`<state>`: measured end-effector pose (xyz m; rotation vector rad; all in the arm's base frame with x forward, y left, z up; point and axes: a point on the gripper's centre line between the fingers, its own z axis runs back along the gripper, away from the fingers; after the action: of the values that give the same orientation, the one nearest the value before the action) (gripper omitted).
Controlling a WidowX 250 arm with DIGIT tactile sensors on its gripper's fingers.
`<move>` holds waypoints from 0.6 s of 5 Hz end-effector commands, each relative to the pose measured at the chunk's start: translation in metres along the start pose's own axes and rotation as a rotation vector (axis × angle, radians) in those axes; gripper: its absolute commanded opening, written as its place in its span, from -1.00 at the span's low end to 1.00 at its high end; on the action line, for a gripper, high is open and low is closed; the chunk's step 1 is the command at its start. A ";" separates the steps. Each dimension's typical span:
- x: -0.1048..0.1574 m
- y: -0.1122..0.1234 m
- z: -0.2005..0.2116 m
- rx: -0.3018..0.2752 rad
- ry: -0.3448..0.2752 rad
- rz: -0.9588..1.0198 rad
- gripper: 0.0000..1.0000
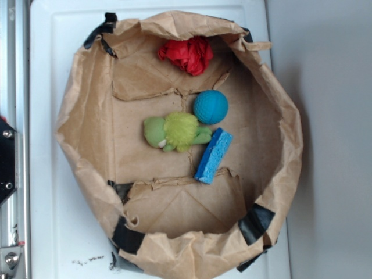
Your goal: Grab the green animal.
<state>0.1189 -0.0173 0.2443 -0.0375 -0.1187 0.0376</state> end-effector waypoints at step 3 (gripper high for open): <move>0.097 -0.007 -0.031 -0.067 -0.138 -0.104 1.00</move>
<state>0.2137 -0.0225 0.2107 -0.0964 -0.2093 -0.0772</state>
